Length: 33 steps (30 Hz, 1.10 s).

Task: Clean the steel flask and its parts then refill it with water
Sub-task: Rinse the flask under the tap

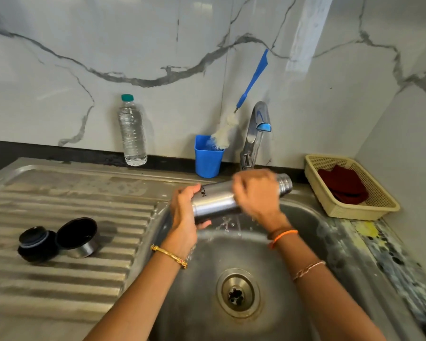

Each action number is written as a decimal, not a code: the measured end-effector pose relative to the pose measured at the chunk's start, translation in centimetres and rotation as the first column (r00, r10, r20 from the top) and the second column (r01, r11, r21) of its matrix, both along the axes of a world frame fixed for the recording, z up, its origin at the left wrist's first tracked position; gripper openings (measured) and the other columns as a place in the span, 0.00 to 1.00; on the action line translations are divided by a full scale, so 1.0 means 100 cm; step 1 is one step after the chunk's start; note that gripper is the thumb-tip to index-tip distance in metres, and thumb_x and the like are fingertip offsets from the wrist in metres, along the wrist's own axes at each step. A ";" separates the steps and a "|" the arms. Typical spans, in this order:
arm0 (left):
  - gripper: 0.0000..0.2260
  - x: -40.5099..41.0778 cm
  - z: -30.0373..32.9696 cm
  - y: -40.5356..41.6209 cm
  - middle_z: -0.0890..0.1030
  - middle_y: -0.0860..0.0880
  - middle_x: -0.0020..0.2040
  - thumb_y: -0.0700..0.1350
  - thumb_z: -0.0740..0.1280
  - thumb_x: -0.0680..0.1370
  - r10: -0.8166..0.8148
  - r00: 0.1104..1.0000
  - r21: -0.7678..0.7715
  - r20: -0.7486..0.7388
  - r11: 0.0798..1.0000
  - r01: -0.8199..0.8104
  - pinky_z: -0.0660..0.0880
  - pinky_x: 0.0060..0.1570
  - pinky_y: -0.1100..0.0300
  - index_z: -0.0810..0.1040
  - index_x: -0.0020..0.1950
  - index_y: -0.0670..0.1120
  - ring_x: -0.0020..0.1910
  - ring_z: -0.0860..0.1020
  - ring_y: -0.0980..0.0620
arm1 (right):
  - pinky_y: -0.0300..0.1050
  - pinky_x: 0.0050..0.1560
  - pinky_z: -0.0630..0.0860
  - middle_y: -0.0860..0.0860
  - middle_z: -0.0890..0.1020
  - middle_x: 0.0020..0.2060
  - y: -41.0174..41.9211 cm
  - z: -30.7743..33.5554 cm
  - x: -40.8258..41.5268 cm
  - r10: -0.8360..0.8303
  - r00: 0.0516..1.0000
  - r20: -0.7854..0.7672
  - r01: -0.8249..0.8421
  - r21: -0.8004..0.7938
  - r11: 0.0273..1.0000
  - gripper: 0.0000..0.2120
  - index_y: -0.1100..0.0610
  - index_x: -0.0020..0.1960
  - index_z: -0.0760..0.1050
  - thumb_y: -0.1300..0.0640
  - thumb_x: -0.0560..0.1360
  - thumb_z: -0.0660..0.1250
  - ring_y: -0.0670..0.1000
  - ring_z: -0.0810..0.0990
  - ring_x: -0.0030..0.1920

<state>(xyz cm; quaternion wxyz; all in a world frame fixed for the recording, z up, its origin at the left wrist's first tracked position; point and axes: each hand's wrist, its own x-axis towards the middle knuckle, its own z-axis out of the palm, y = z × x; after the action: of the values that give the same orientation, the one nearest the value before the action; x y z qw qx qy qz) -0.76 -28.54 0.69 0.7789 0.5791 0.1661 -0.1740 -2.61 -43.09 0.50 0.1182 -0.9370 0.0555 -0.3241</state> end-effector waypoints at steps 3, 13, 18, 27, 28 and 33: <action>0.12 0.006 0.004 0.006 0.76 0.45 0.44 0.51 0.66 0.72 0.017 1.000 -0.005 -0.001 1.000 -0.017 0.71 0.27 0.61 0.74 0.51 0.46 0.39 0.76 0.49 | 0.52 0.60 0.65 0.54 0.82 0.43 -0.016 0.009 -0.008 -0.133 0.988 -0.073 0.136 0.046 0.990 0.26 0.56 0.44 0.79 0.43 0.71 0.46 0.54 0.78 0.46; 0.09 0.009 0.016 0.013 0.75 0.45 0.40 0.52 0.66 0.73 0.005 0.992 -0.080 -0.124 0.997 -0.015 0.71 0.31 0.59 0.73 0.40 0.48 0.38 0.74 0.49 | 0.49 0.57 0.61 0.55 0.82 0.51 -0.030 0.019 0.004 -0.115 0.978 0.174 0.114 0.012 0.993 0.22 0.56 0.50 0.80 0.45 0.72 0.54 0.57 0.76 0.57; 0.13 0.004 -0.008 0.011 0.76 0.43 0.41 0.55 0.65 0.72 -0.082 0.945 -0.225 -0.318 0.974 0.009 0.72 0.23 0.64 0.74 0.43 0.45 0.41 0.76 0.45 | 0.49 0.52 0.77 0.52 0.70 0.60 0.001 0.034 0.015 -0.217 0.930 0.295 -0.276 0.954 0.114 0.33 0.49 0.66 0.66 0.62 0.66 0.74 0.54 0.75 0.55; 0.24 0.014 -0.046 0.032 0.78 0.37 0.39 0.60 0.60 0.70 -0.439 0.722 -0.434 -0.535 0.876 0.212 0.68 0.14 0.68 0.76 0.48 0.38 0.36 0.76 0.41 | 0.47 0.50 0.80 0.52 0.83 0.36 -0.019 0.036 0.024 0.320 0.804 0.500 -0.333 0.826 -0.455 0.29 0.60 0.43 0.78 0.63 0.43 0.81 0.52 0.83 0.42; 0.24 0.016 -0.045 0.032 0.78 0.37 0.41 0.59 0.60 0.71 -0.417 0.744 -0.421 -0.522 0.885 0.200 0.68 0.15 0.68 0.75 0.48 0.38 0.37 0.75 0.41 | 0.47 0.49 0.79 0.52 0.83 0.37 -0.021 0.035 0.026 0.315 0.809 0.496 -0.328 0.826 -0.458 0.32 0.60 0.45 0.75 0.61 0.43 0.82 0.52 0.82 0.42; 0.17 0.003 -0.040 0.008 0.76 0.43 0.46 0.57 0.63 0.74 -0.052 0.962 -0.292 -0.268 0.956 -0.030 0.74 0.27 0.61 0.75 0.48 0.44 0.43 0.76 0.46 | 0.49 0.45 0.78 0.54 0.77 0.39 0.003 0.042 0.026 -0.224 0.972 0.068 -0.147 0.922 -0.358 0.15 0.57 0.45 0.70 0.59 0.64 0.75 0.53 0.77 0.39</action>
<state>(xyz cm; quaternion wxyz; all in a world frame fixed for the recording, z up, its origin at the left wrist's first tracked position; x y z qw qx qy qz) -0.47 -27.78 -3.32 0.8247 0.4287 0.2410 -0.2793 0.01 -42.82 4.73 0.8320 -0.3848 0.3166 -0.2438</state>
